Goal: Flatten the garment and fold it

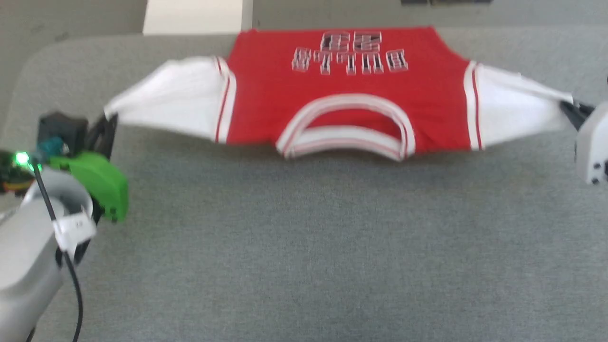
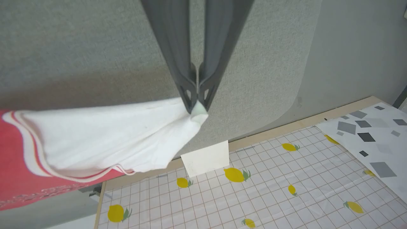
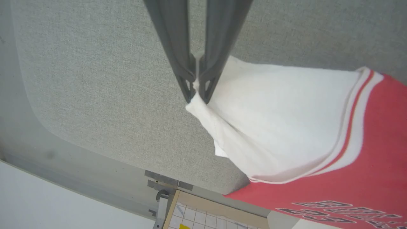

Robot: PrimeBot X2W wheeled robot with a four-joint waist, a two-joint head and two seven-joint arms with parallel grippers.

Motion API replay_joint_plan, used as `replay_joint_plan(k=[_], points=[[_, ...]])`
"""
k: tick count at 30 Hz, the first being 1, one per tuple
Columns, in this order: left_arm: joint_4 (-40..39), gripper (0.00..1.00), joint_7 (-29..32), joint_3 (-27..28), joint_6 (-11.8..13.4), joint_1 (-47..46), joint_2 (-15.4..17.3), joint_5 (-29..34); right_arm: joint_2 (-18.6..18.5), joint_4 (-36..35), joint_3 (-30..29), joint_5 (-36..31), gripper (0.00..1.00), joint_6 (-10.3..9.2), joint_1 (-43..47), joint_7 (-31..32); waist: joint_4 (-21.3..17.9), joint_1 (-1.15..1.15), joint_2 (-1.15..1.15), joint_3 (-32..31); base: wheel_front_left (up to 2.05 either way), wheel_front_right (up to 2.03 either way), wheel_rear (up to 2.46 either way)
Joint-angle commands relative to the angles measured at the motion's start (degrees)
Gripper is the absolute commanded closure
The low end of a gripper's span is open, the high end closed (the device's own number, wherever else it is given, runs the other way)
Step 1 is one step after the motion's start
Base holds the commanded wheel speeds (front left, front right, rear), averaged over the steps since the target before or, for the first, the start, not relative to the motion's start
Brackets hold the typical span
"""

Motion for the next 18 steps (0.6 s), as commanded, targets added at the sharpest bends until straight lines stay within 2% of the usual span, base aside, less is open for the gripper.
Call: replay_joint_plan(k=[1,4,7,12,18], points=[[-0.8,1.00,1.3,-0.7,-0.5,1.7,2.0,0.0,-1.9,-1.2,-0.3,0.2,1.00,-0.13,1.9,1.6,0.3,0.01,0.00,-4.5,0.00,0.00,0.00],[-3.8,1.00,4.6,-2.4,-1.4,4.7,4.9,-0.8,-4.3,-5.2,-0.8,1.2,1.00,-0.13,5.4,6.2,0.5,0.01,0.00,-6.2,0.00,0.00,0.00],[-6.8,1.00,6.8,-3.2,-1.3,7.4,7.3,-1.8,-5.9,-8.7,-2.4,2.2,1.00,-0.13,9.2,10.4,0.6,0.01,0.00,-7.4,0.00,0.00,0.00],[-12.7,1.00,9.3,-4.6,0.1,12.8,10.5,-3.7,-7.7,-13.7,-5.9,3.9,1.00,-0.13,18.5,18.2,0.9,0.01,0.00,-9.4,0.00,0.00,0.00],[-19.1,1.00,11.9,-6.6,2.5,19.9,13.5,-6.7,-7.2,-20.1,-10.8,4.7,1.00,-0.13,30.5,24.9,1.1,0.01,0.00,-10.3,0.00,0.00,0.00]])
